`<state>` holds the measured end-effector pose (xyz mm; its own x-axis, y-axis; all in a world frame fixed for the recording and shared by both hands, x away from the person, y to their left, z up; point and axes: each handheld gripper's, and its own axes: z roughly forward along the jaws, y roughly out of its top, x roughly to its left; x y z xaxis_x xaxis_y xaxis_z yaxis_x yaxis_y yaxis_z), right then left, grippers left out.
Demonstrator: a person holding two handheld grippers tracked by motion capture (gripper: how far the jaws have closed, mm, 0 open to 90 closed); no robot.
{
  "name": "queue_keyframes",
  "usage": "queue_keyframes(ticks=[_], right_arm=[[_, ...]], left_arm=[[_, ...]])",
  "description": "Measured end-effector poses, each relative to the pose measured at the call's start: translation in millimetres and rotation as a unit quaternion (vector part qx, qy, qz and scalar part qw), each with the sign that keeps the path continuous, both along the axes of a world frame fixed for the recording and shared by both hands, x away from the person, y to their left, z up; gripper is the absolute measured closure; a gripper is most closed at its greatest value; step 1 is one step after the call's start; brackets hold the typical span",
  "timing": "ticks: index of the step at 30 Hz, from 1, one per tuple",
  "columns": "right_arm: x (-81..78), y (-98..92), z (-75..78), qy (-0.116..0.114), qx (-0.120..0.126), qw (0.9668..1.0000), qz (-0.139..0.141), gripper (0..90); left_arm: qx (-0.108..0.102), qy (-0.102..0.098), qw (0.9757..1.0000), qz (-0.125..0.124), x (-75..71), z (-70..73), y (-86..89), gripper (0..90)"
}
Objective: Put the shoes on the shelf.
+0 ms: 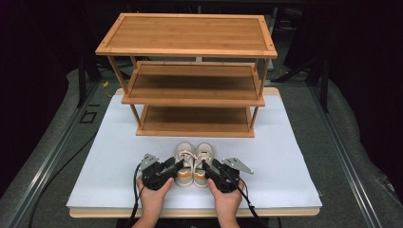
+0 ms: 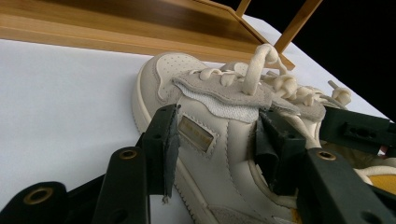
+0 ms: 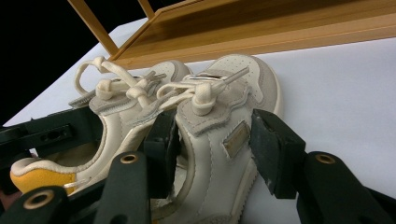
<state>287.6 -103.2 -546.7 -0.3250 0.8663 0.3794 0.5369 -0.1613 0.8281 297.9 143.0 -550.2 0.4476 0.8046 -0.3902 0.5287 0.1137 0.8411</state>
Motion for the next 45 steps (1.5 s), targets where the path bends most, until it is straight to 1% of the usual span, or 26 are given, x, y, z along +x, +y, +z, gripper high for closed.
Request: queue_keyframes(ticks=[3,8,10,13,14,15,18,21,22,23,30,31,34,35,36,37,38,39,40,41,43,44,45], right_arm=[[0.0,1.3,0.0,-0.002,-0.002,1.0,-0.004,53.5],[0.5,1.5,2.2,0.006,-0.007,1.0,-0.003,54.2],[0.9,2.1,2.3,0.006,-0.005,0.9999,-0.009,54.3],[0.3,1.6,3.4,0.012,-0.001,0.9999,-0.005,54.4],[0.2,2.6,3.3,0.009,-0.001,0.9999,-0.011,54.5],[0.1,2.8,3.2,0.007,0.002,0.9999,-0.009,54.5],[-0.9,2.5,3.8,0.011,-0.002,0.9999,-0.009,54.7],[-0.9,2.0,4.2,0.012,0.003,0.9999,-0.007,55.0],[-0.6,2.3,3.7,0.007,0.005,0.9999,-0.01,55.1],[-1.2,1.8,4.4,0.012,0.003,0.9999,-0.007,55.1],[-2.0,1.2,5.1,0.014,0.007,0.9999,-0.005,55.3],[-1.6,1.7,4.8,0.009,0.009,0.9999,-0.009,55.3],[-2.1,1.0,6.3,0.015,0.007,0.9999,-0.005,55.3],[-1.8,1.7,6.4,0.011,0.007,0.9998,-0.011,55.3],[-1.3,1.8,6.4,0.007,0.011,0.9999,-0.01,55.3],[-1.5,1.8,7.2,0.008,0.011,0.9999,-0.01,55.3],[-2.0,1.9,8.5,0.013,0.006,0.9998,-0.013,55.3],[-1.8,1.6,8.9,0.009,0.011,0.9999,-0.007,55.3],[-1.6,2.1,9.8,0.006,0.01,0.9999,-0.01,55.3],[-2.0,2.0,11.2,0.01,0.008,0.9999,-0.011,55.3],[-2.3,0.1,13.2,0.01,0.014,0.9998,0.007,55.3],[-2.1,2.0,14.4,0.005,0.008,0.9999,-0.011,55.4],[-2.3,1.5,15.5,0.006,0.009,0.9999,-0.006,55.3]], left_arm=[[-0.002,0.001,1.0,0.002,-0.2,0.0,-0.3,53.2],[-0.002,0.002,1.0,0.0,0.2,0.4,-0.5,54.0],[-0.003,0.003,1.0,0.0,0.4,0.5,-0.6,54.2],[-0.005,0.003,1.0,-0.001,0.7,0.7,-0.4,54.4],[-0.005,0.004,1.0,-0.001,0.7,0.9,-0.4,54.5],[-0.005,0.005,1.0,-0.001,0.6,1.2,-0.3,54.5],[-0.004,0.006,1.0,0.0,0.3,2.0,-0.9,54.5],[-0.005,0.009,0.9999,0.0,0.0,2.8,-0.8,54.6],[-0.005,0.009,0.9999,-0.001,0.0,3.1,-0.8,54.7],[-0.005,0.01,0.9999,-0.001,0.0,3.3,-0.7,54.7],[-0.004,0.012,0.9999,-0.002,-0.2,5.5,-0.7,54.7],[-0.003,0.012,0.9999,-0.002,-0.3,5.9,-0.9,54.7],[-0.002,0.012,0.9999,-0.003,0.0,7.0,-0.8,54.8],[-0.004,0.012,0.9999,-0.003,0.0,7.4,-0.7,54.8],[-0.005,0.012,0.9999,-0.003,0.1,7.8,-0.4,54.8],[-0.006,0.012,0.9999,-0.003,0.2,8.4,-0.2,54.8],[-0.006,0.012,0.9999,-0.004,0.3,9.1,0.0,54.8],[-0.006,0.011,0.9999,-0.005,0.5,10.0,0.2,54.8],[-0.006,0.011,0.9999,-0.005,0.5,11.0,0.4,54.8],[-0.006,0.011,0.9999,-0.006,0.5,11.9,0.7,54.8],[-0.008,0.01,0.9999,-0.006,0.5,13.9,1.1,54.8],[-0.008,0.01,0.9999,-0.006,0.5,14.8,1.3,54.8],[-0.009,0.009,0.9999,-0.006,0.6,16.2,1.4,54.8]])
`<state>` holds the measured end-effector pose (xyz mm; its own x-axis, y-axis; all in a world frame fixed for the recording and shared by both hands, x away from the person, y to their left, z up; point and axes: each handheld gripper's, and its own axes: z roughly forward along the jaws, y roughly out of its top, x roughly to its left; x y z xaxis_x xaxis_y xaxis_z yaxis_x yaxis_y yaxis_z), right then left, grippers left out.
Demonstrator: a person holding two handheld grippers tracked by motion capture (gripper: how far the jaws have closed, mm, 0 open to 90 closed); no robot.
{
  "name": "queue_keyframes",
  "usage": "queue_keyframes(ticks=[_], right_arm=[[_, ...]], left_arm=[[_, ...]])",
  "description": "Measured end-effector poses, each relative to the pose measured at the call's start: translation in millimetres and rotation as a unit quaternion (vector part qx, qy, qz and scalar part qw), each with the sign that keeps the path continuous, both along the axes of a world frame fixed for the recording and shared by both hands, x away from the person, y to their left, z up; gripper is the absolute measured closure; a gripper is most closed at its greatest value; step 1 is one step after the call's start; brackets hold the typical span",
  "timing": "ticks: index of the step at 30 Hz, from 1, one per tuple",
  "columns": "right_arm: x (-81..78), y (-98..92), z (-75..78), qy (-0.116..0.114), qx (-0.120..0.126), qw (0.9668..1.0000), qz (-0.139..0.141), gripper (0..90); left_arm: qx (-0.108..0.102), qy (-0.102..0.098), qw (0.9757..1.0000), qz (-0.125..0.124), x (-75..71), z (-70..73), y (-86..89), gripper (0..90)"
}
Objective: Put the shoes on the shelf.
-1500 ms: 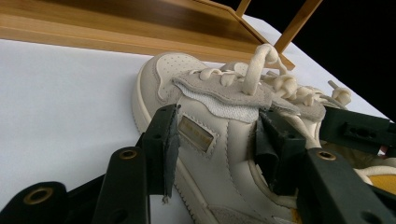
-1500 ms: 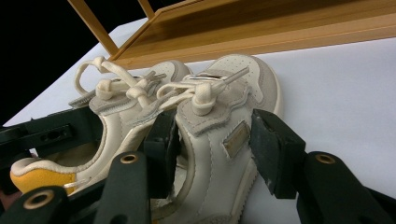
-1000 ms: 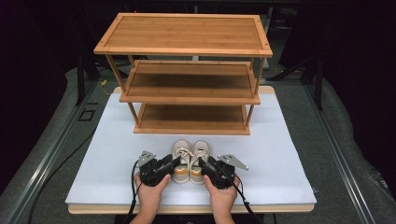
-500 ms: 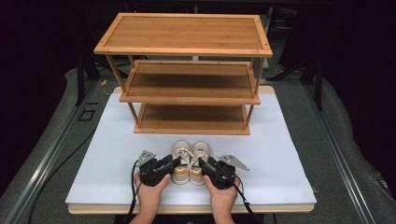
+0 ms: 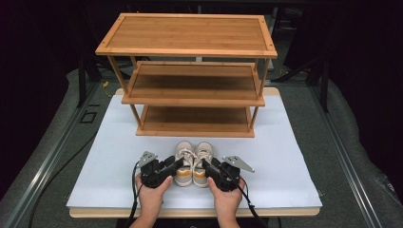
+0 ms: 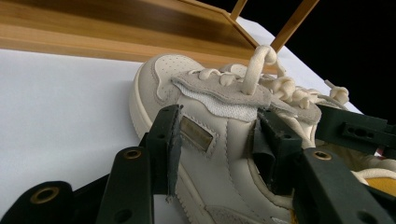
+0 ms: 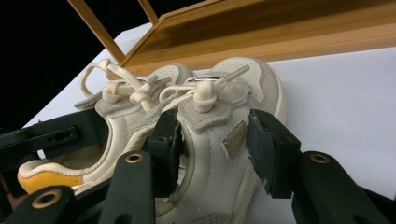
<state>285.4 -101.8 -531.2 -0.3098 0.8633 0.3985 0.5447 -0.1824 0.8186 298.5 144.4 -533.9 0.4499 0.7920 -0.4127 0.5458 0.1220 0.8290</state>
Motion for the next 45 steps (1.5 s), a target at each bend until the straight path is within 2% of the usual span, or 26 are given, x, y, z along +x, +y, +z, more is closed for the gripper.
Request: queue_keyframes(ticks=[1,3,5,6,8,17,19,20,23,24,26,33,38,45], right_arm=[[0.7,0.8,0.8,-0.007,0.001,1.0,-0.002,55.3],[0.5,0.3,3.7,-0.001,-0.003,1.0,0.004,55.3],[1.6,1.8,5.8,-0.005,0.0,1.0,-0.003,55.4],[1.6,0.9,7.9,-0.001,0.001,1.0,0.007,55.4],[2.1,2.6,12.0,-0.008,-0.002,1.0,-0.002,55.4],[1.3,3.7,36.7,-0.021,-0.002,0.9997,0.012,55.4],[2.5,4.8,40.3,-0.03,0.001,0.9995,0.006,55.5],[1.9,4.2,43.2,-0.024,-0.002,0.9997,0.009,55.4],[1.6,4.0,50.0,-0.027,-0.003,0.9996,0.006,55.5],[1.5,2.8,51.6,-0.028,0.002,0.9995,0.018,55.5],[1.5,3.7,56.0,-0.033,0.0,0.9995,0.004,55.4],[3.0,3.4,69.3,-0.042,0.008,0.9991,0.008,55.4],[3.3,3.2,78.6,-0.035,0.012,0.9992,0.014,55.4],[4.0,3.9,93.2,-0.04,0.007,0.999,0.017,55.4]], left_arm=[[0.001,0.0,1.0,0.0,0.0,1.1,0.2,54.8],[0.0,-0.001,1.0,0.001,0.5,3.5,0.6,54.8],[0.001,-0.001,1.0,0.001,1.2,6.6,1.8,54.8],[-0.001,-0.002,1.0,0.002,1.4,8.5,1.9,54.8],[-0.004,-0.005,1.0,0.002,1.5,12.7,2.4,54.8],[-0.005,-0.02,0.9998,0.0,1.8,38.4,6.5,54.7],[-0.004,-0.022,0.9998,0.0,1.5,43.2,6.5,54.8],[-0.003,-0.023,0.9997,-0.001,1.5,45.4,6.5,54.8],[-0.004,-0.025,0.9997,-0.001,1.7,51.3,6.0,54.8],[-0.006,-0.025,0.9997,0.0,1.6,53.3,5.6,54.8],[-0.006,-0.028,0.9996,-0.001,1.5,58.2,5.6,54.8],[-0.003,-0.032,0.9995,0.0,1.5,72.9,5.8,54.8],[0.001,-0.033,0.9994,0.0,2.1,83.3,6.3,54.8],[-0.003,-0.038,0.9993,0.001,2.2,96.9,7.8,54.8]])
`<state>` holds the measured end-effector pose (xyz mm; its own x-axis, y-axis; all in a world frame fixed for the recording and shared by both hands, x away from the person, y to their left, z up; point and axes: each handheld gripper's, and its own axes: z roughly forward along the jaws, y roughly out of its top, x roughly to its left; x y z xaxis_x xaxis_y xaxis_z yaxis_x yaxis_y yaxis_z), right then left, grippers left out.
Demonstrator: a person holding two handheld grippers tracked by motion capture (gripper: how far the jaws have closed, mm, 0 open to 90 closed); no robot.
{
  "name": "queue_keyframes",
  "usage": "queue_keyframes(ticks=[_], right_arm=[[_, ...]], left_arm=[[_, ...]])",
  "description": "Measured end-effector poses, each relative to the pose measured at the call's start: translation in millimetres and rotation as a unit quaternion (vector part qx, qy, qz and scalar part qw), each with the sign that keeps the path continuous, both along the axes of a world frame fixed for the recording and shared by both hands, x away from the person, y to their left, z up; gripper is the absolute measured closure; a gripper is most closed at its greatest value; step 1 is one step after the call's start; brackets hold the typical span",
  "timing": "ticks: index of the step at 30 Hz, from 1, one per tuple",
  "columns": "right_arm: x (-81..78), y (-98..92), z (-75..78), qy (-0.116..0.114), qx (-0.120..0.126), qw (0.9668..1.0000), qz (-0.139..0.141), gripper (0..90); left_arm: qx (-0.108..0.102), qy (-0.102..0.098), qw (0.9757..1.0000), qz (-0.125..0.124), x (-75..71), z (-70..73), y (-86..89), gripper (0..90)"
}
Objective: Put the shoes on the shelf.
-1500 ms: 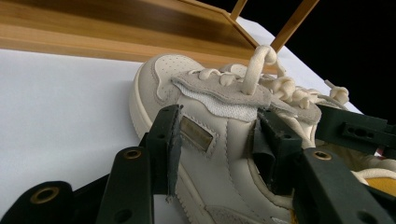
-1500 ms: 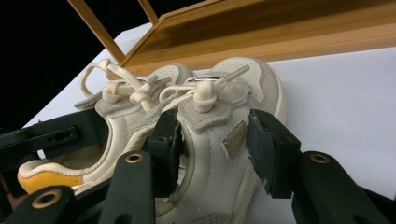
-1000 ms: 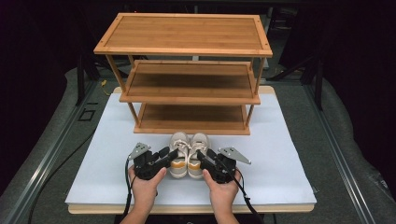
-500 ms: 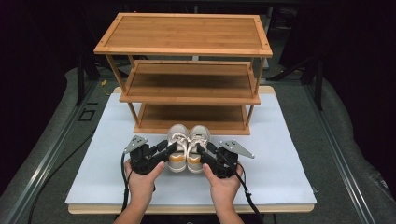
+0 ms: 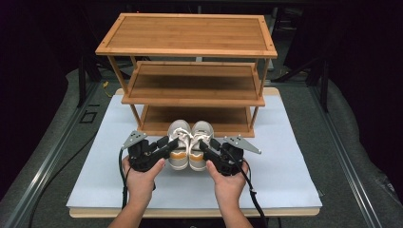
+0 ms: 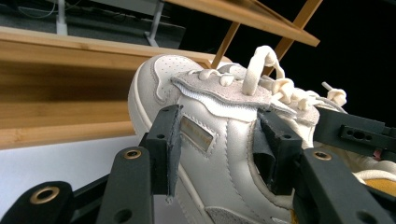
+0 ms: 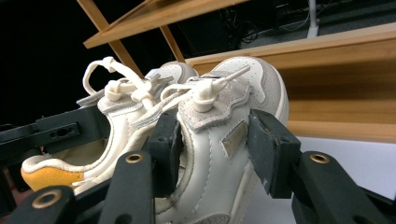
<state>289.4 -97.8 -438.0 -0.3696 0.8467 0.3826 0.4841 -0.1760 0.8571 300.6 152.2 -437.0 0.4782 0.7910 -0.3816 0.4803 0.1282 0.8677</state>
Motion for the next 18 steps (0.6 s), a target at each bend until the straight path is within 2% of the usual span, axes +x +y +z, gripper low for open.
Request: queue_keyframes(ticks=[10,11,13,15,17,18], right_arm=[[2.9,0.4,16.3,-0.013,0.001,0.9999,-0.003,55.4],[2.0,-1.0,18.7,-0.006,-0.007,1.0,0.001,55.4],[2.5,-0.3,22.9,-0.014,-0.006,0.9999,-0.004,55.4],[2.0,-1.5,27.4,-0.01,-0.013,0.9999,0.0,55.4],[2.7,-1.1,30.7,-0.02,-0.007,0.9998,-0.004,55.4],[2.2,-2.1,33.4,-0.014,-0.01,0.9999,-0.001,55.4]], left_arm=[[-0.006,-0.002,1.0,0.0,2.3,16.2,-0.4,54.7],[-0.006,-0.003,1.0,-0.001,2.7,17.8,-0.7,54.7],[-0.005,-0.005,1.0,-0.002,3.1,21.6,-1.5,54.7],[-0.004,-0.007,1.0,-0.003,3.3,26.2,-1.8,54.8],[-0.006,-0.008,0.9999,-0.004,3.6,30.7,-1.7,54.7],[-0.005,-0.008,0.9999,-0.004,3.7,33.0,-1.7,54.8]])
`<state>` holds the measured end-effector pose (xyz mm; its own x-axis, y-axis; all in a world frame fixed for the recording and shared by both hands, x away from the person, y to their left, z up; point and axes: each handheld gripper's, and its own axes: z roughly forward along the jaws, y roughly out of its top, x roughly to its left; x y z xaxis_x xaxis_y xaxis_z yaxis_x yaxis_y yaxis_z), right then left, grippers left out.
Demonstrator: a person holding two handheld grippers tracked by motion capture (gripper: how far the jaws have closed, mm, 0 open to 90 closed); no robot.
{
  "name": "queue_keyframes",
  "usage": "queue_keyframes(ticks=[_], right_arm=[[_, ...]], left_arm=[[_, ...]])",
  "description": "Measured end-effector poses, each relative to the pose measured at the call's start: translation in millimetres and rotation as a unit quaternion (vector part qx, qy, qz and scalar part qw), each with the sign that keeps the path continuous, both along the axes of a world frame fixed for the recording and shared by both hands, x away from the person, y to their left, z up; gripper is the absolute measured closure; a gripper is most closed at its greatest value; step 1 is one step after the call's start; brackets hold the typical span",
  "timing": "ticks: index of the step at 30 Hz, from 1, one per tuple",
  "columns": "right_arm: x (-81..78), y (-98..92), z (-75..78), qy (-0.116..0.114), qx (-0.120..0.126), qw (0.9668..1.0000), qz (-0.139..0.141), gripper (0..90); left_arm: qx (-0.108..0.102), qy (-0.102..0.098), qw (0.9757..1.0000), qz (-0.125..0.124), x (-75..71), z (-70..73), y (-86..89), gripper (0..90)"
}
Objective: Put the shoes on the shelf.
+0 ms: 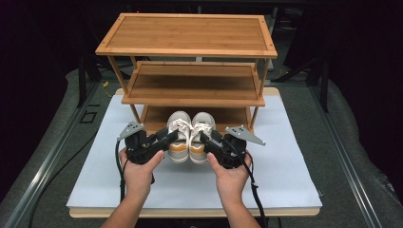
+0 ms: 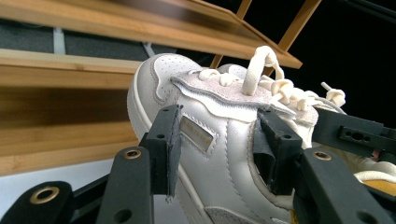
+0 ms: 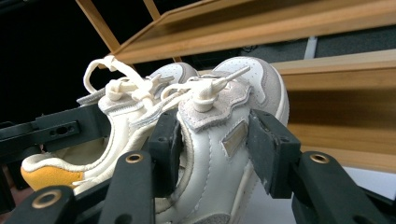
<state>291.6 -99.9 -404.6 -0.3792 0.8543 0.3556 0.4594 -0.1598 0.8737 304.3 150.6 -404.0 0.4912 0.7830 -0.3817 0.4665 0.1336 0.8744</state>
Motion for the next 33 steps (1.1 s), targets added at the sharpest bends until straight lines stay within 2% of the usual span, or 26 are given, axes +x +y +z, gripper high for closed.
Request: queue_keyframes(ticks=[4,5,7,10,13,14,20,22,24,25,33], right_arm=[[0.7,1.6,6.7,-0.012,0.007,0.9999,-0.004,55.4],[-0.2,0.5,8.9,-0.004,0.002,1.0,0.002,55.4],[0.4,1.5,12.0,-0.011,0.003,0.9999,-0.003,55.4],[0.3,1.1,16.6,-0.008,-0.002,1.0,-0.005,55.4],[2.1,0.8,19.7,-0.018,0.007,0.9998,-0.004,55.4],[1.8,0.0,21.2,-0.011,0.006,0.9999,-0.003,55.4],[5.1,-2.2,27.7,-0.018,0.008,0.9998,-0.003,55.4],[6.5,-2.7,29.8,-0.019,0.007,0.9998,-0.002,55.4],[8.2,-3.8,33.1,-0.016,-0.003,0.9999,0.0,55.4],[10.4,-3.4,33.5,-0.022,0.001,0.9998,-0.002,55.4],[24.1,-6.9,43.5,-0.018,0.0,0.9998,-0.003,55.4]], left_arm=[[0.001,-0.004,1.0,-0.001,0.4,8.2,0.7,54.7],[0.002,-0.003,1.0,-0.001,0.4,10.2,0.9,54.7],[0.003,-0.005,1.0,-0.002,1.0,13.4,1.0,54.7],[0.004,-0.007,1.0,-0.003,1.9,18.1,0.5,54.7],[0.002,-0.008,1.0,-0.004,3.7,21.8,0.2,54.7],[0.003,-0.008,1.0,-0.005,4.0,22.7,0.0,54.7],[0.003,-0.011,0.9999,-0.008,8.2,30.5,-1.8,54.6],[0.005,-0.013,0.9999,-0.008,10.1,32.9,-2.4,54.6],[0.005,-0.013,0.9999,-0.008,13.1,34.4,-3.5,54.6],[0.004,-0.013,0.9999,-0.008,14.7,35.0,-4.2,54.6],[-0.003,-0.012,0.9999,-0.007,28.4,43.6,-6.3,54.7]])
